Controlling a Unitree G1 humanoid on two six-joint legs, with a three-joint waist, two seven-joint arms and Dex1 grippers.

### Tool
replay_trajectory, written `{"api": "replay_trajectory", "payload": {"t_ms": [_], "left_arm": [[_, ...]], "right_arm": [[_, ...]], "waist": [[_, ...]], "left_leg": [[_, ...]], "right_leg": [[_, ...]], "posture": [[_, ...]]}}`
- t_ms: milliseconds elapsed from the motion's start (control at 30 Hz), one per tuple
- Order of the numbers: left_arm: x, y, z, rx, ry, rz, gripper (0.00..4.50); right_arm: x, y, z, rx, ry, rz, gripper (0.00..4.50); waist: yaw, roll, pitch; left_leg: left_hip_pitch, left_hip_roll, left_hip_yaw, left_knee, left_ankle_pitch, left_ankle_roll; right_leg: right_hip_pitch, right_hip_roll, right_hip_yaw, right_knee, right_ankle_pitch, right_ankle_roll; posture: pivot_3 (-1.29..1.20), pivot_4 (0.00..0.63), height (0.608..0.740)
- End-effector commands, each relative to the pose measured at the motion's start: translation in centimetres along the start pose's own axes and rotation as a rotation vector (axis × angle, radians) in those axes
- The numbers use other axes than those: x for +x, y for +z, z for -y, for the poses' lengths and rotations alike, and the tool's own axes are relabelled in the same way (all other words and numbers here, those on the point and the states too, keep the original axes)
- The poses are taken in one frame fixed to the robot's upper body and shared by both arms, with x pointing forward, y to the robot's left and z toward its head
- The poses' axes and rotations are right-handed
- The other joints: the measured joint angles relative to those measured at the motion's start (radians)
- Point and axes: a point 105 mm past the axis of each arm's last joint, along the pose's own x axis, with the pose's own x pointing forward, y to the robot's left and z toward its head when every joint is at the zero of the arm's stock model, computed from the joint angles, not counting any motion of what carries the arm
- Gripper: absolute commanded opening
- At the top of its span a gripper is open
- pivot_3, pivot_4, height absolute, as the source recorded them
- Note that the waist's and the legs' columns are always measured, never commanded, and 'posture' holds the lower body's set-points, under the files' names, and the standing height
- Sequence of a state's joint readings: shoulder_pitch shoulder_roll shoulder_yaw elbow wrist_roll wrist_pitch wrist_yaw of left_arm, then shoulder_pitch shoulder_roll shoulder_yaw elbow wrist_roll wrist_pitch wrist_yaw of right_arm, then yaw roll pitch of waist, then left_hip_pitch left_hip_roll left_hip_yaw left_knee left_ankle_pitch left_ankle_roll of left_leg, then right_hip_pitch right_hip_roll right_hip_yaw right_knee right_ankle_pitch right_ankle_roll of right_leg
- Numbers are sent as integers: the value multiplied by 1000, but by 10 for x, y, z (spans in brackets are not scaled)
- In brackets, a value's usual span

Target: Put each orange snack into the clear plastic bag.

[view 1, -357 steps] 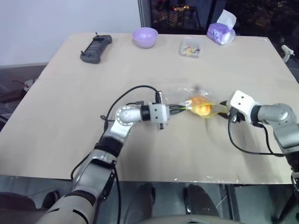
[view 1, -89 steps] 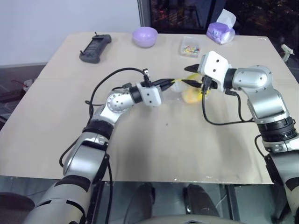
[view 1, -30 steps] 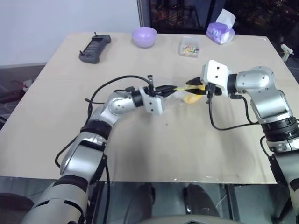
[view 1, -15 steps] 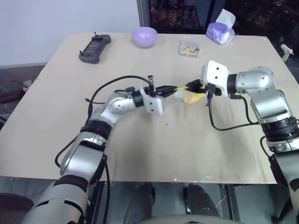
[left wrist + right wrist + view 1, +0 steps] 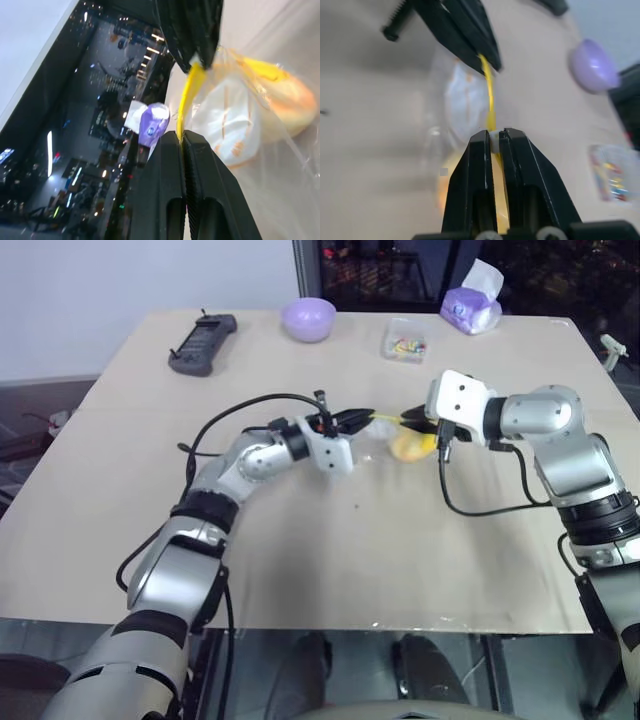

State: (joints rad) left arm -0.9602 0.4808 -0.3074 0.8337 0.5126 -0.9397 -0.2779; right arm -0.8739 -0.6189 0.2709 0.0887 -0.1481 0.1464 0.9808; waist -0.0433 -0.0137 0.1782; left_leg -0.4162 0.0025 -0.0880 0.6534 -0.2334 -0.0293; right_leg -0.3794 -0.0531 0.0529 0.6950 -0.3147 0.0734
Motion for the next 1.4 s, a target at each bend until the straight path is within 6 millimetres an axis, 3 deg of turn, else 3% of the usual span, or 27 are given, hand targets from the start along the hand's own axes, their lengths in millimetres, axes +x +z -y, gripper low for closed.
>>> {"api": "replay_trajectory", "payload": {"t_ms": [33, 467, 900, 1133, 1300, 1400], "left_arm": [[-4, -6, -25, 46, 77, -33, 0], [-5, -18, -55, 136, 212, -107, 0], [-7, -24, -54, 137, 219, -138, 0], [-3, -25, -59, 149, 240, -145, 0], [0, -20, -88, 66, 380, -122, 0], [-2, -13, -90, 10, 393, -67, 0]], "right_arm": [[-9, -2, 15, -91, -64, -58, 210], [-21, -17, 27, -133, -111, -148, 210], [-39, -45, 38, -122, -146, -276, 210], [-40, -38, 54, -138, -233, -253, 210], [-44, -22, 77, -144, -334, -192, 210], [-47, -14, 80, -140, -344, -155, 210]], "waist": [[1, 0, 0], [0, 0, 0], [1, 0, 0], [0, 0, 0], [1, 0, 0], [2, 0, 0]], "left_leg": [[0, 0, 0, 0, 0, 0], [0, 0, 0, 0, 0, 0], [0, 0, 0, 0, 0, -1], [0, 0, 1, 0, 0, 0], [0, 0, 1, 0, 0, 0], [-1, 0, 1, 0, 1, -2]], "right_leg": [[0, 0, 0, 0, 0, 0], [0, 0, 0, 0, 0, 0], [0, 0, 0, 0, 0, 0], [0, 0, 0, 0, 0, 0], [0, 0, 0, 0, 0, 0], [0, -1, 0, -1, 0, 0]], "posture": [[0, 150, 740], [0, 150, 740], [0, 150, 740], [0, 150, 740], [0, 150, 740], [0, 150, 740]]}}
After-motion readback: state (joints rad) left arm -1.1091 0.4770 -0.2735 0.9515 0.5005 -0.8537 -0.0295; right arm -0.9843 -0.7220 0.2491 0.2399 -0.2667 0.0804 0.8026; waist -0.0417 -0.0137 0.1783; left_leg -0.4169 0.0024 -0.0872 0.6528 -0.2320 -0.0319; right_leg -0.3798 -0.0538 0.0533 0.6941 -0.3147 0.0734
